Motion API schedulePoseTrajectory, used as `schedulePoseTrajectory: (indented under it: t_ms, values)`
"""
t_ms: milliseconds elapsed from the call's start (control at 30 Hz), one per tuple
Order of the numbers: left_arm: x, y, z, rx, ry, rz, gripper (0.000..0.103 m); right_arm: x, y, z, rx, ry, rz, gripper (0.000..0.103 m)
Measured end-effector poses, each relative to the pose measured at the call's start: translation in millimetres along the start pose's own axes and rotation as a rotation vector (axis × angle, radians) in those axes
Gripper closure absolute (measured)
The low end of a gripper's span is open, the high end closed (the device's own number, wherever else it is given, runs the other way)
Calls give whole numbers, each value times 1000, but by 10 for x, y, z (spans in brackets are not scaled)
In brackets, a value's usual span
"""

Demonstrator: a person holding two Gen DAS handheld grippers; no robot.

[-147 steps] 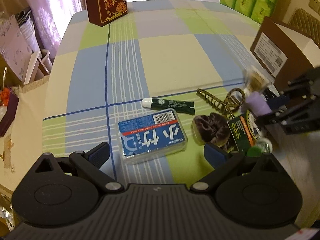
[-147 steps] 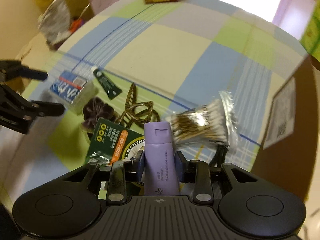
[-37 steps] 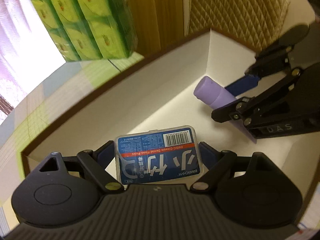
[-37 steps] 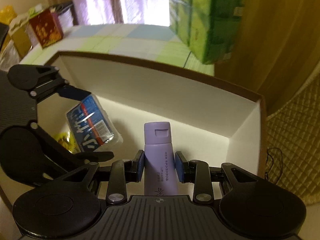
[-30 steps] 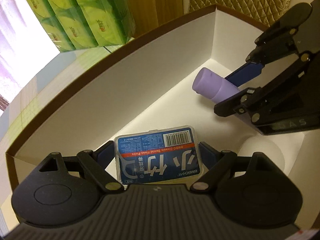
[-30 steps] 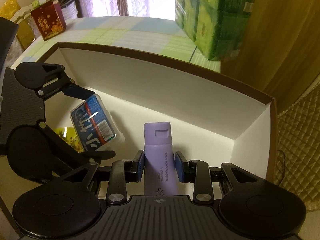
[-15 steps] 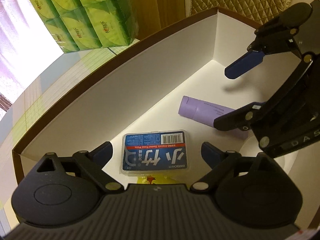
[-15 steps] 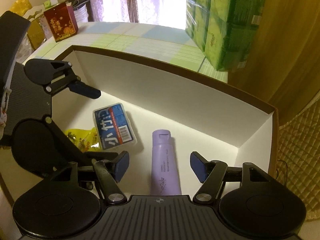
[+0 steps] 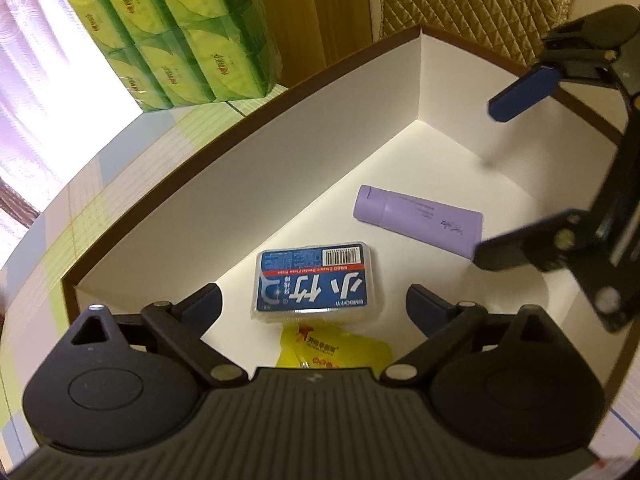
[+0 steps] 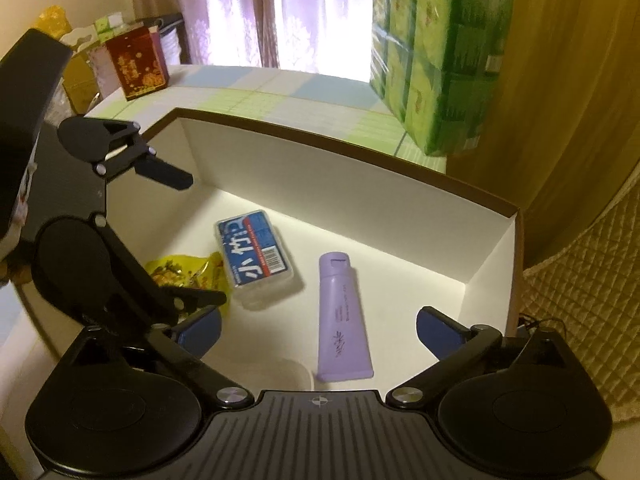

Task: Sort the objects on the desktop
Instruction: 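Open both grippers to drop the tube and toothpick box in the box, then withdraw both tools from the box back toward the item pile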

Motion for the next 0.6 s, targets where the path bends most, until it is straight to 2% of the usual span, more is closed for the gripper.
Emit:
schedulePoseTrajectory:
  t_ms: [167,300,600]
  values:
    - [-3,-24,185,21,-4,40,3,-87,-78,152,22,-30,20,2]
    - [-7,-58,363,35,8,69,3,-133,-106,303,57,-30,-28,2]
    - [-2,-175,936,121,9,114,3,-365,-177,697,117,-72,-98,2]
Point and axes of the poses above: each gripper's, at about its wrist camera, not at the fingertips, and z roughly against the way its jaws point, x to its right, y to its top, the point moved 8 cm from there along -z, roughly the way its jaws point, and after that the axes turned 4 degrees about -z, right-handed, at the moved point
